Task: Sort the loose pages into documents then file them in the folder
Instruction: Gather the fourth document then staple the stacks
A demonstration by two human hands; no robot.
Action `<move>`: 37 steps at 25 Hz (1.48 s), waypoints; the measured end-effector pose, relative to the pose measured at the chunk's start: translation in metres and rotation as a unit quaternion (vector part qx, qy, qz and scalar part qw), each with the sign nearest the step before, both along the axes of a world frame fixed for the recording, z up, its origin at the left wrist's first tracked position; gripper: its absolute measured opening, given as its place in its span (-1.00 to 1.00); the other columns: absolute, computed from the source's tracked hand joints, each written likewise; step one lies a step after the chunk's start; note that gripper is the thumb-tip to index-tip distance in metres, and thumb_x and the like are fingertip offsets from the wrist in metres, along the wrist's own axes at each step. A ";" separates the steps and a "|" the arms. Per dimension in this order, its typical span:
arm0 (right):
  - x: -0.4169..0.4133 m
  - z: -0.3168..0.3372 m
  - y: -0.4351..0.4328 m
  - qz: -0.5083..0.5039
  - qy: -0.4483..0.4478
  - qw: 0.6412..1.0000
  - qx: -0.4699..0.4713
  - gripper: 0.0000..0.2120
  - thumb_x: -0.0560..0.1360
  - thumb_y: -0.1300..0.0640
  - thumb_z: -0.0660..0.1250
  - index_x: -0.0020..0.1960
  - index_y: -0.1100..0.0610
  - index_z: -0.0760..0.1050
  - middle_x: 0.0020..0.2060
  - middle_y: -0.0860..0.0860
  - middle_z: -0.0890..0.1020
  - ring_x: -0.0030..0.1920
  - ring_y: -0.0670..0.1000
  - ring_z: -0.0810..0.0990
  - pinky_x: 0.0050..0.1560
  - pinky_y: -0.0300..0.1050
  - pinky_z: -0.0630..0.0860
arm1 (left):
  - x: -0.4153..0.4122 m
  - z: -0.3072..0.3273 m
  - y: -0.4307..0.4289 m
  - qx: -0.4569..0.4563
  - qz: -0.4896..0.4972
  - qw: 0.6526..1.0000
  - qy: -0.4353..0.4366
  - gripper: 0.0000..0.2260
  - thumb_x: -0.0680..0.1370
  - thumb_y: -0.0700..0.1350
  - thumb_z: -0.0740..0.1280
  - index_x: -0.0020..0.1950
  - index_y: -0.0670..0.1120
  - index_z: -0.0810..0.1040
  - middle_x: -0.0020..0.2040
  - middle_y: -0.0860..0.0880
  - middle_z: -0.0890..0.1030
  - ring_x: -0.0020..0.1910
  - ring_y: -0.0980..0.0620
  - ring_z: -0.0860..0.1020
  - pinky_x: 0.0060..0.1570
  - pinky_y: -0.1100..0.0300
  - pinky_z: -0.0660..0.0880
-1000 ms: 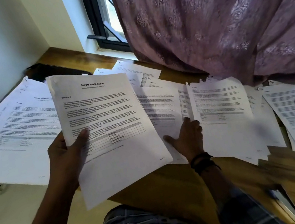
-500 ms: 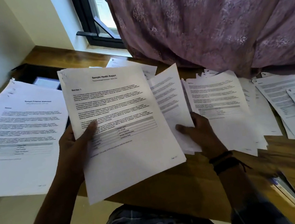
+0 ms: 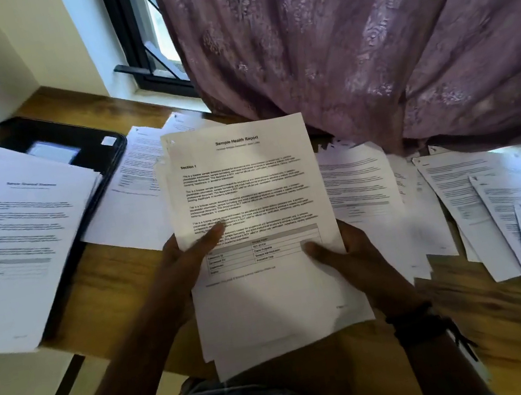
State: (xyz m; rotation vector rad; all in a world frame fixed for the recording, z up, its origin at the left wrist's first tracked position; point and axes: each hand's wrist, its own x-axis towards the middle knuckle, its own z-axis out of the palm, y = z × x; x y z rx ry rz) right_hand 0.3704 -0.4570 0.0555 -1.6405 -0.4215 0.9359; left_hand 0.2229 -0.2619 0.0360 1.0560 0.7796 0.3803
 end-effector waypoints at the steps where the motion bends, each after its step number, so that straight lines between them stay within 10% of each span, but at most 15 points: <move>1: 0.009 -0.004 -0.006 0.008 -0.028 1.000 -0.001 -0.74 0.56 0.11 0.32 0.24 -0.01 0.51 0.10 -0.15 0.67 0.10 -0.14 0.64 0.01 -0.30 0.57 | 0.004 -0.001 -0.006 0.004 -0.012 1.000 0.006 -0.71 0.51 -0.14 0.41 0.23 -0.06 0.59 0.09 -0.06 0.70 0.05 -0.09 0.68 0.08 -0.13 0.59; 7: 0.095 -0.061 -0.057 -0.164 -0.275 0.916 -0.240 -0.29 0.41 -0.11 0.48 0.42 0.15 0.31 0.30 0.13 0.48 0.26 0.10 0.48 0.22 0.07 0.48 | 0.016 0.004 -0.021 0.078 0.007 0.996 -0.044 -0.70 0.52 -0.26 0.37 0.23 -0.04 0.57 0.13 0.03 0.68 0.08 0.04 0.66 -0.08 0.19 0.62; 12: 0.129 -0.084 -0.075 -0.131 -0.286 0.868 -0.383 -0.01 0.23 -0.17 0.60 0.44 0.19 0.18 0.34 0.25 0.34 0.36 0.29 0.30 0.31 0.24 0.32 | 0.019 0.007 -0.028 0.092 0.023 0.995 -0.044 -0.70 0.51 -0.25 0.38 0.22 -0.02 0.58 0.13 0.05 0.68 0.08 0.05 0.66 -0.07 0.19 0.62; 21: 0.102 -0.091 -0.066 -0.043 -0.249 0.941 -0.223 -0.29 0.38 0.09 0.54 0.41 0.16 0.26 0.31 0.11 0.48 0.32 0.18 0.45 0.28 0.15 0.45 | 0.010 0.005 -0.036 0.094 0.026 0.995 -0.023 -0.71 0.49 -0.20 0.39 0.19 0.01 0.58 0.10 0.05 0.69 0.04 0.02 0.67 -0.16 0.15 0.64; 27: 0.092 -0.044 -0.086 -0.068 -0.145 0.987 -0.020 -0.65 0.46 0.24 0.42 0.19 -0.01 0.46 0.05 -0.08 0.64 -0.04 -0.19 0.66 -0.20 -0.32 0.58 | 0.014 0.009 -0.037 0.052 0.044 0.998 -0.011 -0.72 0.48 -0.18 0.41 0.18 -0.01 0.60 0.10 -0.01 0.70 0.04 -0.05 0.68 -0.02 -0.06 0.60; 37: 0.071 -0.022 -0.086 -0.027 0.002 0.998 0.058 -0.75 0.55 0.03 0.25 0.20 0.04 0.45 0.02 0.04 0.68 0.11 0.15 0.64 -0.02 -0.10 0.60 | 0.038 0.007 -0.054 0.013 -0.036 0.999 0.005 -0.77 0.53 -0.14 0.39 0.18 -0.07 0.61 0.07 -0.07 0.70 0.03 -0.11 0.68 -0.06 -0.01 0.63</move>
